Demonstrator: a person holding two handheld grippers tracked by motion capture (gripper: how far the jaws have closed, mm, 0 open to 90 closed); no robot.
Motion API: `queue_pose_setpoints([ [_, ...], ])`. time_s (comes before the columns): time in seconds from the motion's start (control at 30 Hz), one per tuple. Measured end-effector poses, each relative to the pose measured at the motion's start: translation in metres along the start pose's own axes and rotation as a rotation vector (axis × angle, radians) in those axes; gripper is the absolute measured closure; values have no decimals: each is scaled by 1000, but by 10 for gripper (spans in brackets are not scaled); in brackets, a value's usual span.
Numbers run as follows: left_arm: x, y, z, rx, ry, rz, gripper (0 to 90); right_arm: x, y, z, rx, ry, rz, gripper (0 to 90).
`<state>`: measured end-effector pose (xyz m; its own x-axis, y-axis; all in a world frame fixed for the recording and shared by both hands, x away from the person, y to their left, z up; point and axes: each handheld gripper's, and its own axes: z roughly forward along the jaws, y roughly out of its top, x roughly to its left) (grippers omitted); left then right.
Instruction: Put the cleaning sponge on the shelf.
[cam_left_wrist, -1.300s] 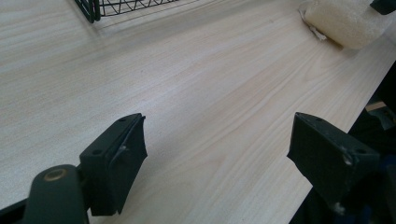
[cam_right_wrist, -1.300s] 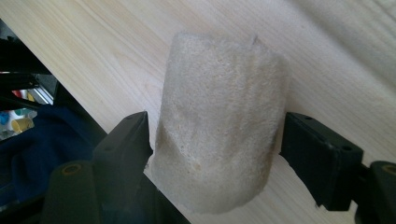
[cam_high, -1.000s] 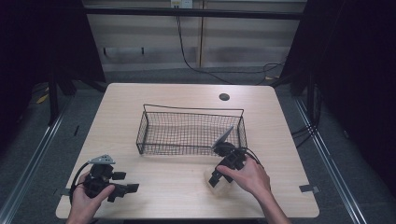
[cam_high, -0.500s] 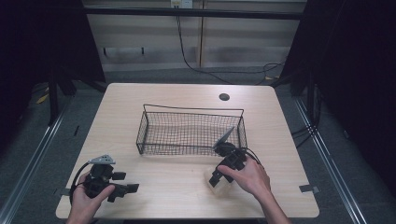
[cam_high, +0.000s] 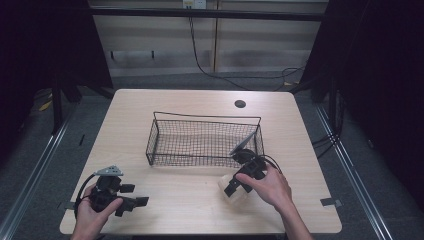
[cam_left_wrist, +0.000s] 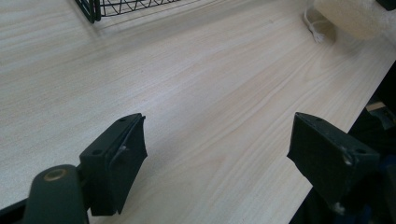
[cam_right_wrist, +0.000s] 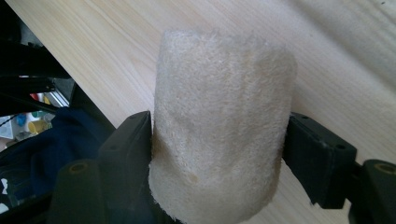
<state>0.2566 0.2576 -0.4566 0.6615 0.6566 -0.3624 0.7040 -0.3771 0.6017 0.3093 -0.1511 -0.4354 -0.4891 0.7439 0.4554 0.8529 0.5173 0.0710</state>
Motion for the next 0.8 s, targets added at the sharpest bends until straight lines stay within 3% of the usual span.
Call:
queue_pose_setpoints([
  [0.8, 0, 0, 0, 1, -2, -4, 186, -2, -5, -12, 23, -8, -11, 267],
])
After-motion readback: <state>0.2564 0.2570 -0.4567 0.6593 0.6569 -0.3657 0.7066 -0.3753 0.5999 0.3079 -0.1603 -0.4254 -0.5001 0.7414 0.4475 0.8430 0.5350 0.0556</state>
